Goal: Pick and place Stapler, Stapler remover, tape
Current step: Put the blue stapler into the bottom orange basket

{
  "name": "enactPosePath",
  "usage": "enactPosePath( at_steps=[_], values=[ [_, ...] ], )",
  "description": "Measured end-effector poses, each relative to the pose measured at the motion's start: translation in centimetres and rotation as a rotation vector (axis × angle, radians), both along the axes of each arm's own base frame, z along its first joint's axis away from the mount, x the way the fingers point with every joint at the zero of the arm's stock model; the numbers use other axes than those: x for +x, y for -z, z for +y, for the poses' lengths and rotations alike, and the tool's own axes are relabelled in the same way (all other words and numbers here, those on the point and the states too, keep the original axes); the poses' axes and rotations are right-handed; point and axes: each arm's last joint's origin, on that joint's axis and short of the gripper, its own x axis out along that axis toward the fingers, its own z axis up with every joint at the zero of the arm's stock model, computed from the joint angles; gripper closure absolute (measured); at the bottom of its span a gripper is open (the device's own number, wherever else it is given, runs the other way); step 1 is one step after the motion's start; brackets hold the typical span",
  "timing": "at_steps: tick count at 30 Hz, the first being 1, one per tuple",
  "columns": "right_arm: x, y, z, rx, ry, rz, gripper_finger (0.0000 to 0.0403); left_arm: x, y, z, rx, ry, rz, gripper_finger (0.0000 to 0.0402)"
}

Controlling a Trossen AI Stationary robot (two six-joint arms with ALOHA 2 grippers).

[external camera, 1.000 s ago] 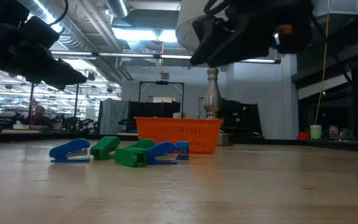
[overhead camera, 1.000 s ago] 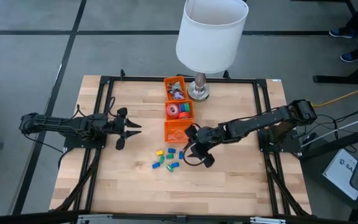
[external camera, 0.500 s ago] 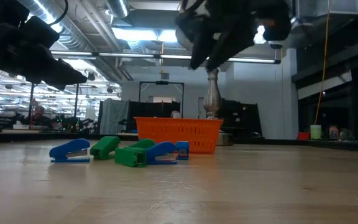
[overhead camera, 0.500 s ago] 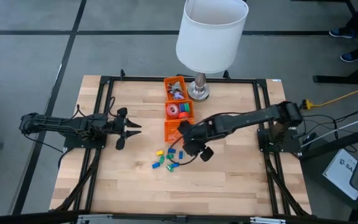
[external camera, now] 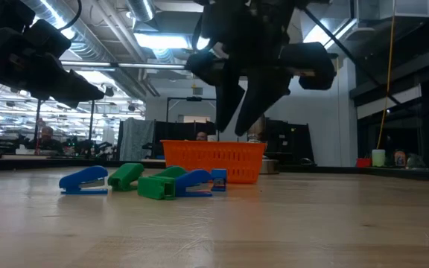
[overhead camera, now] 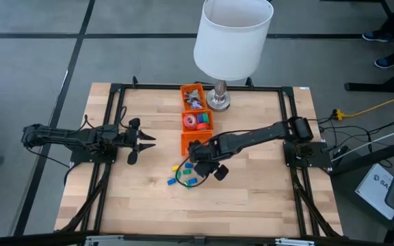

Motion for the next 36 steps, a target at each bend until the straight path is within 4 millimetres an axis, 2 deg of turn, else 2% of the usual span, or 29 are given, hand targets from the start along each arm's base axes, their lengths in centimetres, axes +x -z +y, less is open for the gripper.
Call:
enactPosePath(
  at_steps=[26, 36],
  values=[
    [0.1, 0.3, 1.0, 0.015, 0.005, -0.016, 0.0266, 0.0, 0.0, 0.0, 0.000, 0.000, -0.001, 0.0294],
    [-0.1, 0.3, 2.0, 0.015, -0.017, -0.015, 0.0266, 0.0, 0.0, 0.0, 0.000, 0.000, -0.001, 0.0292]
  ],
)
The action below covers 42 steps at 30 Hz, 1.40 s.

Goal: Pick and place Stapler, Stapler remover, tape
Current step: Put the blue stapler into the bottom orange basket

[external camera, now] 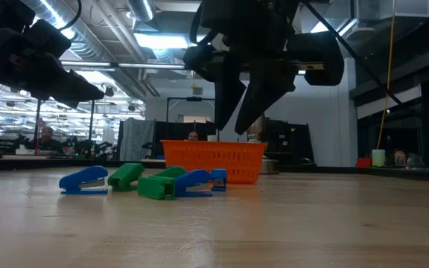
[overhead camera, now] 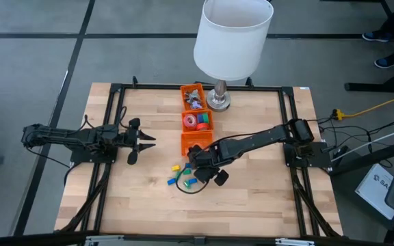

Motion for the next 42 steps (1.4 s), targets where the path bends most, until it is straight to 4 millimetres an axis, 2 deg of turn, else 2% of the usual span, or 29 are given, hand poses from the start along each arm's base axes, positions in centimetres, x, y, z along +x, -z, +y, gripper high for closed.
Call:
enactPosePath(
  at_steps=[19, 27, 35, 42],
  values=[
    [0.0, 0.0, 0.0, -0.001, -0.003, -0.002, 0.0266, 0.0, 0.0, 0.0, 0.000, 0.000, 0.000, 0.0292],
    [0.5, -0.2, 0.4, -0.003, -0.029, -0.063, 0.0266, 0.0, 0.0, 0.0, 0.000, 0.000, 0.000, 0.0294],
    [1.1, 2.4, 0.5, -0.040, -0.092, -0.016, 0.0266, 0.0, 0.0, 0.0, 0.000, 0.000, -0.003, 0.0291],
    [1.6, 3.7, 0.1, -0.054, -0.091, -0.002, 0.0266, 0.0, 0.1, 0.0, 0.000, 0.000, 0.006, 0.0294]
  ],
)
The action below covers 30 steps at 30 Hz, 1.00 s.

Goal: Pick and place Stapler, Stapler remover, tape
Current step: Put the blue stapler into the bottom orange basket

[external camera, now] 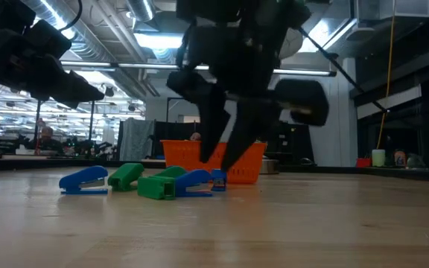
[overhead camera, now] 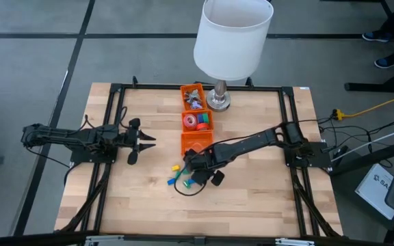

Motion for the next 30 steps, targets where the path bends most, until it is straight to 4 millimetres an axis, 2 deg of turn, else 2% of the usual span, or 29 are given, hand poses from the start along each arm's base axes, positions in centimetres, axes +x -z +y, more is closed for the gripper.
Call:
enactPosePath(
  at_steps=[10, 15, 19, 25, 30],
  values=[
    [0.2, 1.9, -0.3, -0.022, -0.012, 0.052, 0.0265, 0.1, 0.1, 0.0, 0.000, -0.003, 0.007, 0.0291],
    [0.3, 2.0, -0.3, -0.006, 0.033, 0.049, 0.0265, 0.1, 0.1, 0.0, 0.000, -0.003, 0.015, 0.0293],
    [0.9, 0.9, 0.2, 0.060, 0.202, 0.020, 0.0266, 0.1, 0.2, 0.0, 0.000, -0.003, 0.017, 0.0294],
    [0.9, -1.5, 1.2, 0.103, 0.578, 0.049, 0.0266, 0.1, 0.2, 0.0, 0.000, -0.003, 0.017, 0.0291],
    [0.1, -1.2, 0.9, 0.153, 0.918, 0.114, 0.0266, 0.1, 0.2, 0.0, 0.000, -0.003, 0.017, 0.0291]
  ],
)
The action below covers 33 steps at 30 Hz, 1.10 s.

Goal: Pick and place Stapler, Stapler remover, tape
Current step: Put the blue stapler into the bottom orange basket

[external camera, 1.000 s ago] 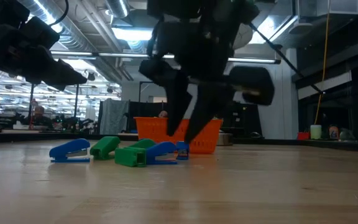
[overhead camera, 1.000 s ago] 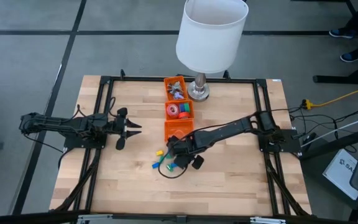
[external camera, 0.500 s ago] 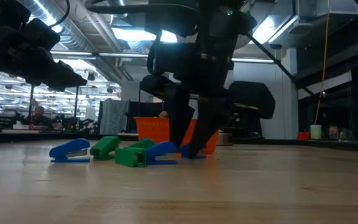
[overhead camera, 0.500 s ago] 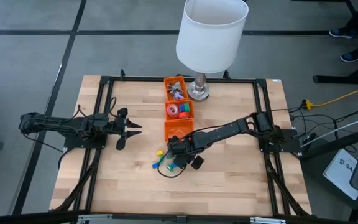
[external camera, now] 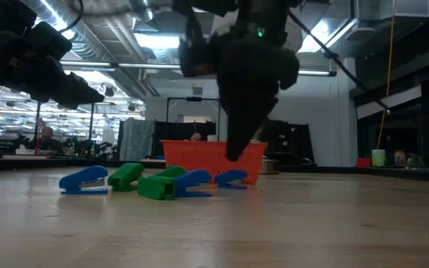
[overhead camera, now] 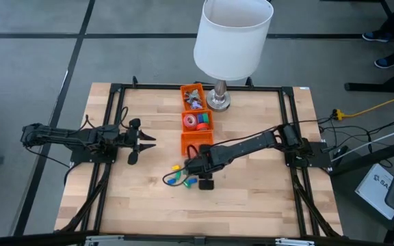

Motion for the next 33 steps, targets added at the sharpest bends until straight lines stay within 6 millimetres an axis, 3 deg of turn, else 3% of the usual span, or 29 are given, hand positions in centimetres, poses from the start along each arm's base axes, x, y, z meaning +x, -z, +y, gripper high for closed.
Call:
enactPosePath(
  at_steps=[6, 12, 20, 28, 33],
  values=[
    [-0.5, 1.2, -0.9, 0.037, 0.274, 0.029, 0.0266, 0.0, 0.0, 0.0, 0.000, 0.000, 0.000, 0.0294],
    [-0.7, 1.6, -1.4, -0.049, 0.441, -0.022, 0.0266, 0.0, 0.0, 0.0, 0.000, 0.000, 0.000, 0.0292],
    [-0.6, 2.0, -1.4, -0.040, 0.439, -0.040, 0.0266, 0.0, 0.0, 0.0, 0.000, 0.000, 0.000, 0.0292],
    [-0.2, 3.8, -1.3, -0.074, 0.359, -0.015, 0.0267, 0.0, 0.0, 0.0, 0.000, 0.000, 0.000, 0.0294],
    [-0.1, 3.8, -0.9, -0.070, 0.358, -0.021, 0.0302, 0.0, 0.0, 0.0, 0.000, 0.000, -0.001, 0.0291]
  ],
)
